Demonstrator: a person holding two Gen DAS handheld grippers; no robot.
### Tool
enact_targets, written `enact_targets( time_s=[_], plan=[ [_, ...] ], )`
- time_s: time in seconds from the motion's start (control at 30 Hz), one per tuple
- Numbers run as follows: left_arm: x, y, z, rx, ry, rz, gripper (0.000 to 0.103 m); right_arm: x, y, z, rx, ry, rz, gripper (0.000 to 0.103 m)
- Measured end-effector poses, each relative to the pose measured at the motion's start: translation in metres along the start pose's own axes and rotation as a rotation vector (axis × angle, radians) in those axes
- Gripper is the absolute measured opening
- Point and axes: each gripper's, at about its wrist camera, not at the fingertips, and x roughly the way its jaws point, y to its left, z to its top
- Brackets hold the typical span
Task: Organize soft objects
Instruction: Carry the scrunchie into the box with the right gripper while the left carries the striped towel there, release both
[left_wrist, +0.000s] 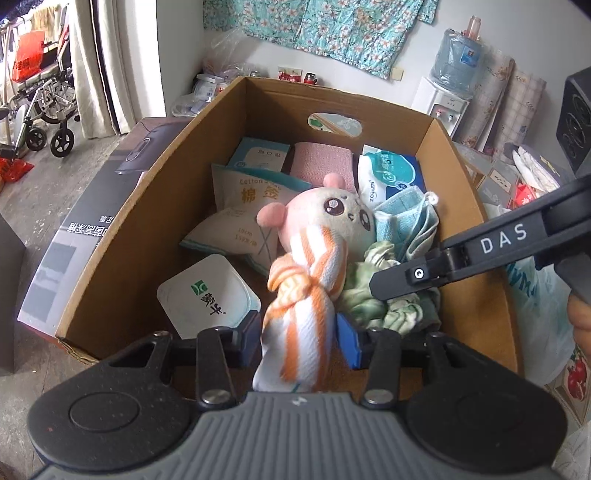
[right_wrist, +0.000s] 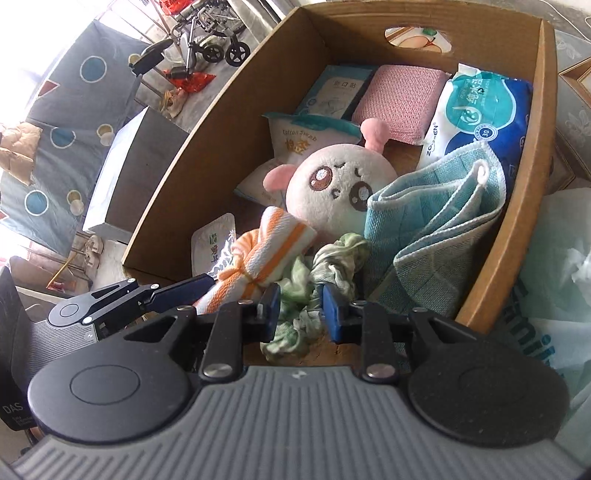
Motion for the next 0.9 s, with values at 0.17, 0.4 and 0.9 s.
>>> enact_targets(
  time_s=[0.17,0.4,0.9],
  plan=[
    [0.011,0.006,0.006,-0.001,0.015,0.009,0.046,0.016,-0.002,0.006,0.021,0.047,0.012,0.025],
    [0.006,0.014,0.007,-0.002,-0.003,0.016,0.046,0.024,0.002,0.004,0.029,0.074,-0.004,0.025],
    [-0.004,0.010,0.001,0.043,-0.043,0.013,0.048,0.046,-0.007,0.023,0.076,0.061,-0.051,0.025]
  ],
)
